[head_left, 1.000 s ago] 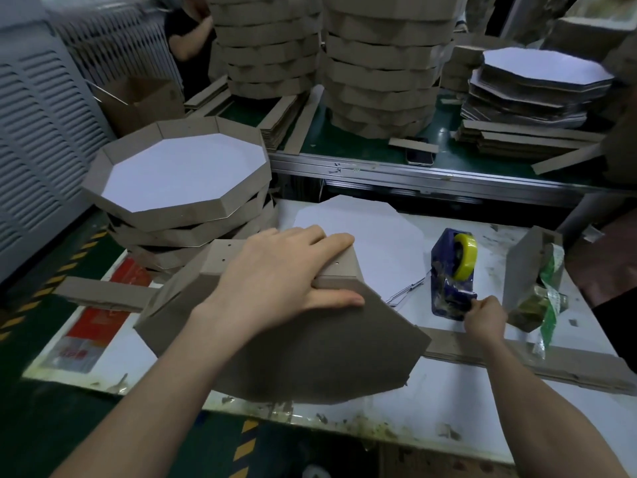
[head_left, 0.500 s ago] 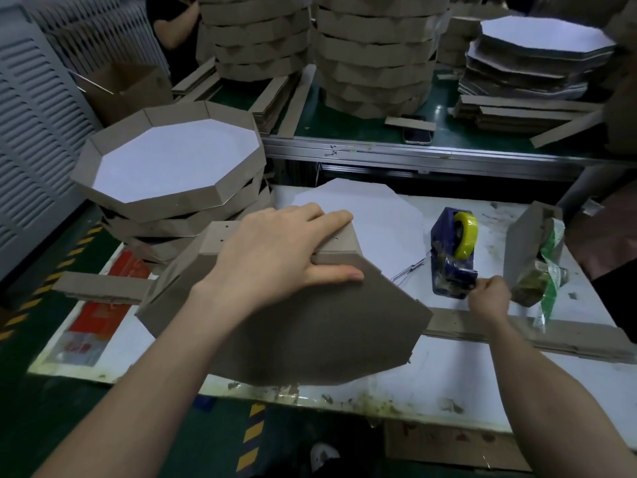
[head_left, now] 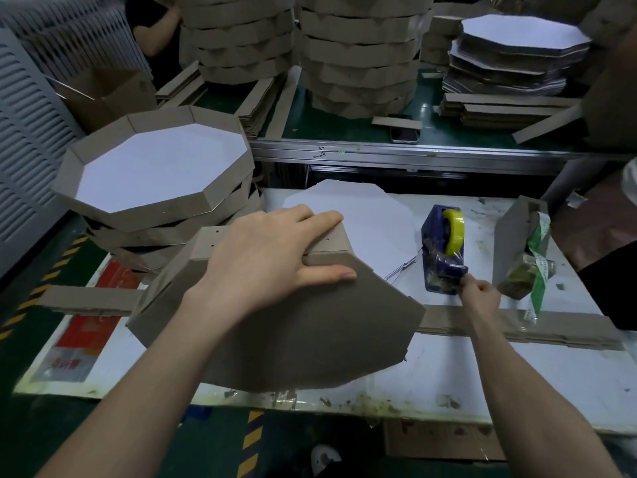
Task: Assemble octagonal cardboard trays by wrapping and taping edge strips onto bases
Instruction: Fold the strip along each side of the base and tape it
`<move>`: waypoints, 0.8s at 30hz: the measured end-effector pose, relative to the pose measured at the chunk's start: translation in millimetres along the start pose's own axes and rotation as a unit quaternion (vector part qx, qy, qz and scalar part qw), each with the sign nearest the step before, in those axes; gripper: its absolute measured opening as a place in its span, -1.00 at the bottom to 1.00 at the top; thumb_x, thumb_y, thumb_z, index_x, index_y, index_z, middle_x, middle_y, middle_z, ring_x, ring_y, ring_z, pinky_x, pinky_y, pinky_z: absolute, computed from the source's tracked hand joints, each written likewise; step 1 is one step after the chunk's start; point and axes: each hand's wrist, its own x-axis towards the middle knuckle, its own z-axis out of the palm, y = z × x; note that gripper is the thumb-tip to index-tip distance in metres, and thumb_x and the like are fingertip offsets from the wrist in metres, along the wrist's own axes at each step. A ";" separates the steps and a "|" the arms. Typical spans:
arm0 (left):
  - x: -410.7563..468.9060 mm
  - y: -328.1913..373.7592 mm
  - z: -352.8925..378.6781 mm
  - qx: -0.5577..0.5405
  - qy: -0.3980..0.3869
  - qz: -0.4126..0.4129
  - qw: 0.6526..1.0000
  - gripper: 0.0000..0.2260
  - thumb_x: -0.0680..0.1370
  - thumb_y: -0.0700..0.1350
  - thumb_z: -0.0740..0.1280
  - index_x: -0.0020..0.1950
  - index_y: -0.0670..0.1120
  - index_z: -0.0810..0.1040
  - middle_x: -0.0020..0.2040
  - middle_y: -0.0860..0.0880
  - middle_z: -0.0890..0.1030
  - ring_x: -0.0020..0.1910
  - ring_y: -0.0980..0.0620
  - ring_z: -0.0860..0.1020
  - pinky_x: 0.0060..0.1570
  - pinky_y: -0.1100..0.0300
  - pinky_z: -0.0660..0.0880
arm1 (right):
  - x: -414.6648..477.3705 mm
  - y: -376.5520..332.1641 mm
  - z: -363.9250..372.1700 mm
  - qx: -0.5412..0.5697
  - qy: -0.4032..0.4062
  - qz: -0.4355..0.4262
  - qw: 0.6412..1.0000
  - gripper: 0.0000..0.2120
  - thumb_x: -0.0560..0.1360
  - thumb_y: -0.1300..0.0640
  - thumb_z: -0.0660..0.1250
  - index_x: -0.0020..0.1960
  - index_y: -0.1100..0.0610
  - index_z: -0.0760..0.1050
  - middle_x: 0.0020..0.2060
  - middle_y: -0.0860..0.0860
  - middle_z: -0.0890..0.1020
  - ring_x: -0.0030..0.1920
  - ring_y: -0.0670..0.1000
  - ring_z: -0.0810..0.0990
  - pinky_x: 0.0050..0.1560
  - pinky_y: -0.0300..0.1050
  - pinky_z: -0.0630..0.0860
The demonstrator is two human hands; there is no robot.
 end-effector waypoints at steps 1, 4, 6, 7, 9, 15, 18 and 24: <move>0.4 0.7 0.5 0.003 0.002 0.002 1.000 -0.27 0.36 0.54 -0.06 0.43 0.24 0.31 0.11 0.16 0.53 0.05 0.08 0.52 -0.22 0.19 0.28 | -5.3 -0.8 1.5 0.062 -0.004 0.013 0.998 -0.75 0.56 0.18 0.31 -0.27 0.21 0.44 -0.25 0.14 0.50 -0.14 0.08 0.45 -0.07 -0.04 0.40; 1.7 2.7 0.4 0.007 0.009 0.006 1.000 -0.27 0.36 0.53 -0.06 0.41 0.22 0.35 0.08 0.16 0.54 0.02 0.07 0.52 -0.25 0.19 0.22 | -19.6 -9.0 7.6 0.163 -0.006 0.004 0.987 -0.67 0.55 0.15 0.39 -0.33 0.13 0.36 -0.32 0.06 0.45 -0.20 -0.01 0.43 -0.11 -0.15 0.40; 2.3 3.1 0.5 0.008 0.010 0.007 1.000 -0.27 0.37 0.53 -0.06 0.41 0.22 0.35 0.08 0.16 0.55 0.02 0.06 0.53 -0.26 0.18 0.23 | -23.3 -9.2 12.3 0.173 -0.003 -0.004 0.985 -0.62 0.54 0.17 0.40 -0.36 0.13 0.31 -0.30 0.01 0.49 -0.17 -0.03 0.45 -0.16 -0.27 0.40; 2.3 2.5 0.6 0.010 0.008 0.006 1.000 -0.26 0.37 0.54 -0.07 0.42 0.22 0.34 0.09 0.16 0.55 0.02 0.06 0.53 -0.25 0.18 0.25 | -25.0 -7.2 13.7 0.170 0.002 -0.004 0.986 -0.61 0.54 0.20 0.40 -0.37 0.13 0.29 -0.23 -0.03 0.56 -0.10 -0.04 0.49 -0.14 -0.32 0.43; 1.6 0.4 0.5 0.009 0.006 0.003 1.000 -0.26 0.37 0.54 -0.07 0.42 0.23 0.33 0.10 0.16 0.54 0.03 0.05 0.53 -0.24 0.18 0.26 | -25.3 0.3 15.0 0.141 0.016 -0.012 0.990 -0.61 0.55 0.23 0.38 -0.36 0.13 0.28 0.05 -0.02 0.65 0.09 -0.05 0.55 0.05 -0.29 0.46; 0.8 -1.1 -0.6 0.007 0.007 -0.003 1.000 -0.27 0.37 0.53 -0.07 0.42 0.22 0.34 0.08 0.16 0.54 0.00 0.06 0.53 -0.25 0.19 0.25 | -2.8 9.1 9.1 -0.010 0.031 -0.073 0.997 -0.71 0.58 0.21 0.33 -0.28 0.15 0.36 0.13 0.10 0.64 0.14 0.16 0.60 0.10 -0.13 0.41; 1.0 -1.1 -0.2 0.005 0.005 -0.001 1.000 -0.26 0.37 0.54 -0.09 0.42 0.21 0.34 0.09 0.17 0.54 0.00 0.07 0.53 -0.25 0.19 0.24 | 6.6 7.8 9.0 -0.060 0.032 -0.086 0.994 -0.90 0.59 0.19 0.32 -0.05 0.23 0.53 0.03 0.19 0.64 0.07 0.22 0.59 0.11 -0.02 0.46; 0.9 -0.7 0.1 0.004 0.010 0.001 1.000 -0.27 0.37 0.53 -0.06 0.42 0.21 0.34 0.09 0.16 0.54 0.02 0.06 0.53 -0.23 0.19 0.23 | 10.7 3.6 3.7 -0.125 0.029 -0.118 0.985 -0.88 0.59 0.32 0.23 -0.02 0.26 0.54 -0.11 0.23 0.60 -0.03 0.21 0.54 -0.02 -0.10 0.37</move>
